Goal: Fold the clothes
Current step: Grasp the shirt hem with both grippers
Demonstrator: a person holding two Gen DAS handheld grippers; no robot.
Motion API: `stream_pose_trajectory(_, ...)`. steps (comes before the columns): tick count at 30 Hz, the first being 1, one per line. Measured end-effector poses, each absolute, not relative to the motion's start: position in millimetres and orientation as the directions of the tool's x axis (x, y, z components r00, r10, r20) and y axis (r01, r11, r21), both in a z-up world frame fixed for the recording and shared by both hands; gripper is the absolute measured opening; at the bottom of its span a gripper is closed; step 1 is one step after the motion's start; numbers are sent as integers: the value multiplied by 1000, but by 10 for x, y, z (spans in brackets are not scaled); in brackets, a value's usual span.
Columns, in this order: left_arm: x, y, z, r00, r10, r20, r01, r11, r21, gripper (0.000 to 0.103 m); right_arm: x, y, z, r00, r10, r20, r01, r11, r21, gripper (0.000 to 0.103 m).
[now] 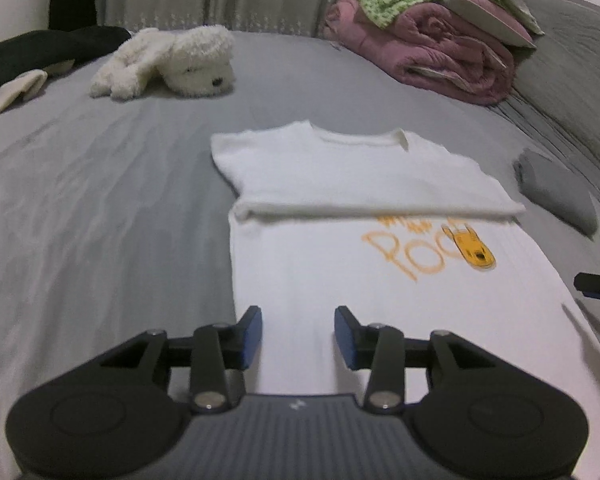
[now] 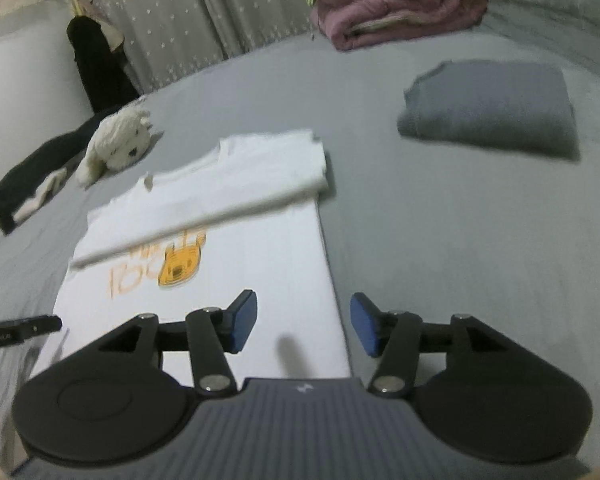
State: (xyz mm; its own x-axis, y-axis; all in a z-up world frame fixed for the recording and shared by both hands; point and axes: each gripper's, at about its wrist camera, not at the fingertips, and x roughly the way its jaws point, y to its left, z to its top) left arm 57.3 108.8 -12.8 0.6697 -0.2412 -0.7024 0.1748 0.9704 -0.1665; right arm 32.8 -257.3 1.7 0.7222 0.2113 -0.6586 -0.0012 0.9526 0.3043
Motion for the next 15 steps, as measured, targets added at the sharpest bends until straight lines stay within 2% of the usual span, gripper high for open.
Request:
stream_pose_trajectory(7,175,1165,-194,649,-271,-711,262,957,-126,48,-29,-2814,-76,647,315,-694,8,908,419,56)
stream_pose_trajectory(11,-47,1275,-212,633,-327,-702,295,940,-173,49,-170,-2933,-116,602,414,-683,-11,859,512,57)
stream_pose_trajectory(15,-271,1445,-249,590,-422,-688,331,904,-271,52,-311,-3067,-174,564,505,-654,-26,802,597,57)
